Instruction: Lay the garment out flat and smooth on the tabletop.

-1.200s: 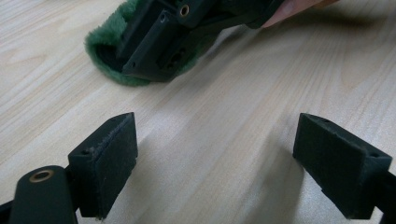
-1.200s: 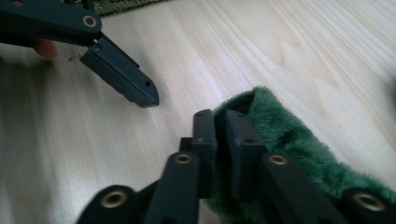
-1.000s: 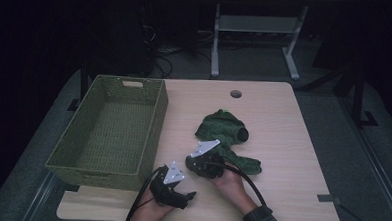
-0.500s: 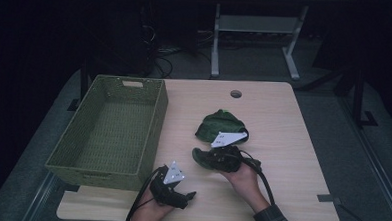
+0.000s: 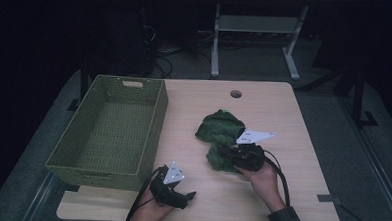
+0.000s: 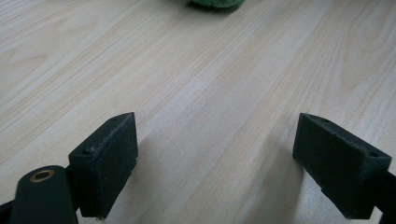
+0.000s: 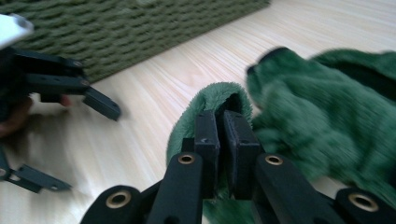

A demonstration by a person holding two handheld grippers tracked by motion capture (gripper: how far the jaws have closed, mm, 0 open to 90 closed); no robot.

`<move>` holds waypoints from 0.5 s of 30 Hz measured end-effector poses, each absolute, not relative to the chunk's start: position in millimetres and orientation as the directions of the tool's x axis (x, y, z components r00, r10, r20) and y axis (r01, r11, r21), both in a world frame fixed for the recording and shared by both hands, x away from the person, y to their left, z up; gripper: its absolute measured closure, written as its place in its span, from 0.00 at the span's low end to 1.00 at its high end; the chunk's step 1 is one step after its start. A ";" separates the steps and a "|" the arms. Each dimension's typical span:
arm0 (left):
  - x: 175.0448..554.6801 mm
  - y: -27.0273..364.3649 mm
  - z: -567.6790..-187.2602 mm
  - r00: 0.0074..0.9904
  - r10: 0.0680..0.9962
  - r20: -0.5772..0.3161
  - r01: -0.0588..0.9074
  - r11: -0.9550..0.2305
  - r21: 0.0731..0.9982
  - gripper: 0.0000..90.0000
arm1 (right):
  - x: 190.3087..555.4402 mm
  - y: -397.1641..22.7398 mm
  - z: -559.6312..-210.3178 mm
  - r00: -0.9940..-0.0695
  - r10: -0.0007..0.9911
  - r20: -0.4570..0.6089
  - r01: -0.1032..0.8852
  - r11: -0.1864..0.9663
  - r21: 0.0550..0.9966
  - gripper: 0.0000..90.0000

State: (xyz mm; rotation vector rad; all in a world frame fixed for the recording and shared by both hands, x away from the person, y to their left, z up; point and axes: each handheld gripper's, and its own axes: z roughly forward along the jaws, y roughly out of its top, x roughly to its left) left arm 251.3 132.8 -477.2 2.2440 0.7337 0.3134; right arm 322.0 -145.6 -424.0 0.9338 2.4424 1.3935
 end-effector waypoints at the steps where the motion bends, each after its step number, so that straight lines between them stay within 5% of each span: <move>1: 251.3 132.8 -477.2 0.806 0.591 0.001 0.410 -0.561 0.719 0.15 | 322.4 -148.1 -425.0 -0.778 0.609 0.151 0.442 0.360 0.822 0.94; 15: 251.1 132.8 -477.2 0.806 0.592 -0.002 0.413 -0.560 0.719 0.15 | 329.9 -175.7 -437.1 -0.687 0.714 0.132 0.517 0.352 0.780 0.88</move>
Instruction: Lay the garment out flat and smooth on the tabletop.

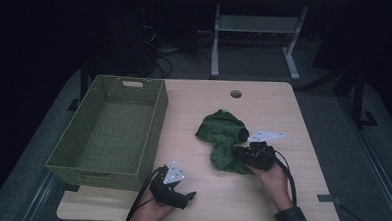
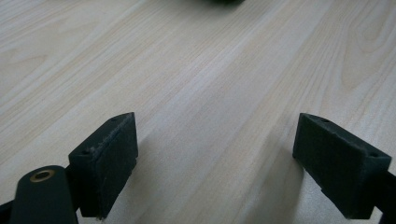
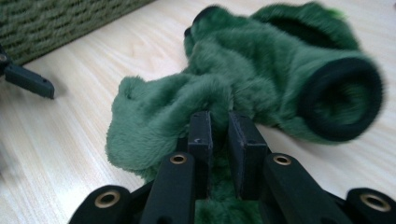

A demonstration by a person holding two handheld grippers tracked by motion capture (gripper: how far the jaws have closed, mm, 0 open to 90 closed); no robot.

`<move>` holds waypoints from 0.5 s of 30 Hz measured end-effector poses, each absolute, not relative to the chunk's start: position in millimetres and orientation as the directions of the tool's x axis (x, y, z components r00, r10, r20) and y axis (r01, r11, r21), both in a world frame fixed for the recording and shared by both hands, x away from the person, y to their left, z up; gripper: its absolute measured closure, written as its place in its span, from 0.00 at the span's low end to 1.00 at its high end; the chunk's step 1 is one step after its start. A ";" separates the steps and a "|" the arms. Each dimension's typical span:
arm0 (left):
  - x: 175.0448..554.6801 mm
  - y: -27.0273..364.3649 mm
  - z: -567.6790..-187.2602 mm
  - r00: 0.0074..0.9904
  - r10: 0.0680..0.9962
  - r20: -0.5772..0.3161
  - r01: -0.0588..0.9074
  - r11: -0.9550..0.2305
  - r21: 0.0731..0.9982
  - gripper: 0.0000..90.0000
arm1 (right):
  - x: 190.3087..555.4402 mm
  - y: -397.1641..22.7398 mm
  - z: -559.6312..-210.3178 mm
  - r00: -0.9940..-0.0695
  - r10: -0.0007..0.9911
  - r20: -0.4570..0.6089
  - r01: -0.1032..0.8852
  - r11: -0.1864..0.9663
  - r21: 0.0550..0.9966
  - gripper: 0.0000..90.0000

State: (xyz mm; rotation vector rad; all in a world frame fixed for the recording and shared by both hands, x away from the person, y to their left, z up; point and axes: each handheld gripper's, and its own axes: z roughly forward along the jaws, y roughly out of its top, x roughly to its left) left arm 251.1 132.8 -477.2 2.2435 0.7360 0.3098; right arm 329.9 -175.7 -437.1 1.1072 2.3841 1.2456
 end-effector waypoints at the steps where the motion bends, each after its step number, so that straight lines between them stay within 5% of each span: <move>1: 251.1 132.8 -477.2 0.806 0.592 -0.002 0.413 -0.560 0.719 0.15 | 328.9 -177.5 -434.5 -0.683 0.718 0.132 0.513 0.344 0.787 0.88; 15: 251.7 132.5 -476.9 0.804 0.594 0.001 0.414 -0.562 0.716 0.15 | 345.2 -165.5 -423.5 -0.721 0.685 0.102 0.459 0.362 0.811 0.99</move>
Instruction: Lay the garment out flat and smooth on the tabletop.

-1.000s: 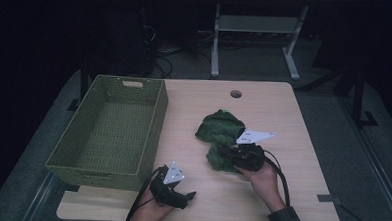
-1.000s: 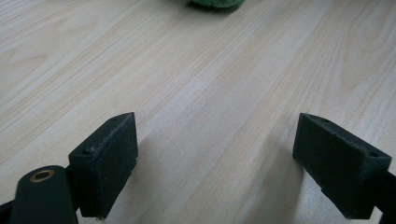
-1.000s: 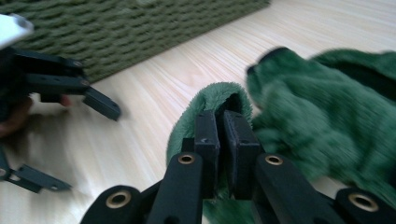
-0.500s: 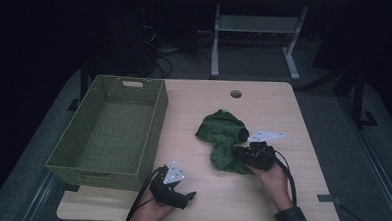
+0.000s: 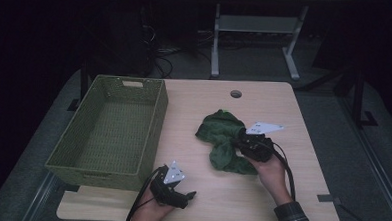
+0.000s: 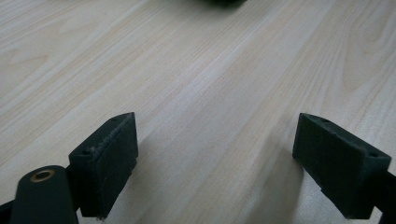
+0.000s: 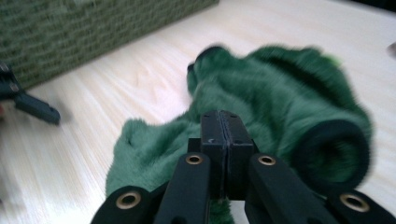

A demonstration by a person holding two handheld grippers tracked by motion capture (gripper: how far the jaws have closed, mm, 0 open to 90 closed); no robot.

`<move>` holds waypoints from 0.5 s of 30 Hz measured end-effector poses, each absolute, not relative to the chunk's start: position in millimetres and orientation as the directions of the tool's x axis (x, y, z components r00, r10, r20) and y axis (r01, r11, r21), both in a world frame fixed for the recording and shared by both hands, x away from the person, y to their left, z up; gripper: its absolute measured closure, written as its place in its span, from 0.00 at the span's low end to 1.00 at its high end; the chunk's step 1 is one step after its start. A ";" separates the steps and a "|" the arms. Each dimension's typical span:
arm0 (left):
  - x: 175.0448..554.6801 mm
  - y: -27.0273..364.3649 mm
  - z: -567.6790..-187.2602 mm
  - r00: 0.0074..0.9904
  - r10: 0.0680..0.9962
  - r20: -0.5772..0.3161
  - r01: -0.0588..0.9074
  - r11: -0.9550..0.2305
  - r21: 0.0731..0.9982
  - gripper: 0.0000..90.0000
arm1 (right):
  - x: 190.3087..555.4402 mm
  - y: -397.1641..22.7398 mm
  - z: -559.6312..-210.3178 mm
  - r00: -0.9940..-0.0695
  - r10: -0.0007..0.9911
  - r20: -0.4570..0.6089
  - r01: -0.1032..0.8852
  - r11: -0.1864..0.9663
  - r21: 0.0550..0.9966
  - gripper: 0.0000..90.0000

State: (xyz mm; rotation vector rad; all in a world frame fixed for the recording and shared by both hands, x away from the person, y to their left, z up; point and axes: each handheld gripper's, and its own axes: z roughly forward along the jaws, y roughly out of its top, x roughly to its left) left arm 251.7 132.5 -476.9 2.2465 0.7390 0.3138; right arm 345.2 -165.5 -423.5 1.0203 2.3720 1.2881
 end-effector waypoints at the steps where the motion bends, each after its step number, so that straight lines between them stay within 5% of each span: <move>1: 251.7 132.5 -476.9 0.804 0.594 0.002 0.413 -0.562 0.717 0.15 | 346.8 -163.1 -427.7 -0.722 0.684 0.102 0.471 0.379 0.796 0.99; 15: 252.0 132.1 -476.9 0.805 0.594 0.002 0.414 -0.562 0.716 0.15 | 352.4 -146.0 -464.2 -0.744 0.654 0.140 0.551 0.482 0.681 1.00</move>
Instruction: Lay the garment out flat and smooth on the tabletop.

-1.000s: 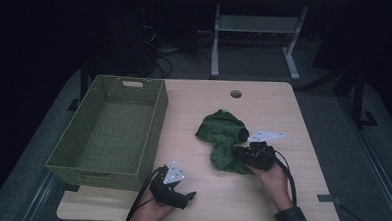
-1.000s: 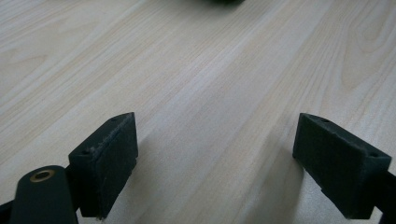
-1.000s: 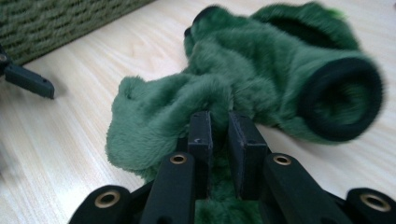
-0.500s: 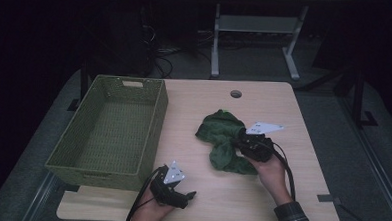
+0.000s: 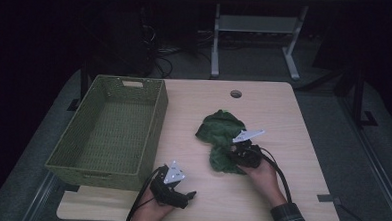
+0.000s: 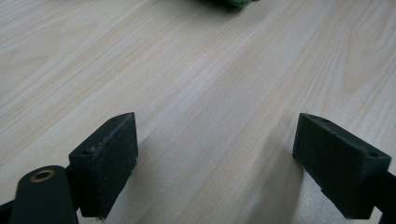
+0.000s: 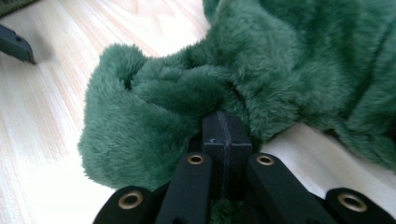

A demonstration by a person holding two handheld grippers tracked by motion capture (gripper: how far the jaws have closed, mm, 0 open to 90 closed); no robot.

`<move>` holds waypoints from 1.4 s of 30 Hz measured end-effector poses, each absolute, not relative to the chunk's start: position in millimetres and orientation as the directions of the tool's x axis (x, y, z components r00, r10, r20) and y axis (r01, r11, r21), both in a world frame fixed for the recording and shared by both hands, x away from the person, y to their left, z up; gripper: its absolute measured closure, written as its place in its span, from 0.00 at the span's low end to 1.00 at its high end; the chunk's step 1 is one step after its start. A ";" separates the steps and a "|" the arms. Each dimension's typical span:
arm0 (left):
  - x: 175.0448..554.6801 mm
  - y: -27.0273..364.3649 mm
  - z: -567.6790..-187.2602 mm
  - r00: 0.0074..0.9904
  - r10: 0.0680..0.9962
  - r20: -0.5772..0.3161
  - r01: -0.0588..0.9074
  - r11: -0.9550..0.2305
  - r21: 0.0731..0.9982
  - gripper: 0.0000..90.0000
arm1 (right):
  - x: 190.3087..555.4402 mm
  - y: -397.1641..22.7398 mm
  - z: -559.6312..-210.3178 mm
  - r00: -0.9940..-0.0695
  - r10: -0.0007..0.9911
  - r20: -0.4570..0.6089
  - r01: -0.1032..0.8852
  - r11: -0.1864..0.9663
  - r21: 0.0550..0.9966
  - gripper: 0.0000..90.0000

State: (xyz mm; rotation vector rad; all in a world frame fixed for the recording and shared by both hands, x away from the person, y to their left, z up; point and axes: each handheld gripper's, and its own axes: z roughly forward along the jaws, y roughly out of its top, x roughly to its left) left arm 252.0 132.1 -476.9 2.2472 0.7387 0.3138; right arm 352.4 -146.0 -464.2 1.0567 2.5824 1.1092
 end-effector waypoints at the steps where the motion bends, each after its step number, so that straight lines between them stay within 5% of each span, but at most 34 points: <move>1: 252.0 132.0 -477.0 0.804 0.594 0.002 0.414 -0.562 0.716 0.15 | 352.3 -145.0 -465.1 -0.748 0.651 0.131 0.545 0.489 0.681 1.00; 24: 252.6 132.0 -476.9 0.805 0.593 0.002 0.413 -0.563 0.716 0.15 | 321.1 -204.7 -431.5 -0.714 0.692 0.106 0.502 0.400 0.766 0.73; 42: 254.5 133.0 -476.8 0.813 0.582 0.003 0.405 -0.568 0.716 0.16 | 283.7 -258.6 -437.2 -0.691 0.716 0.101 0.500 0.372 0.782 0.69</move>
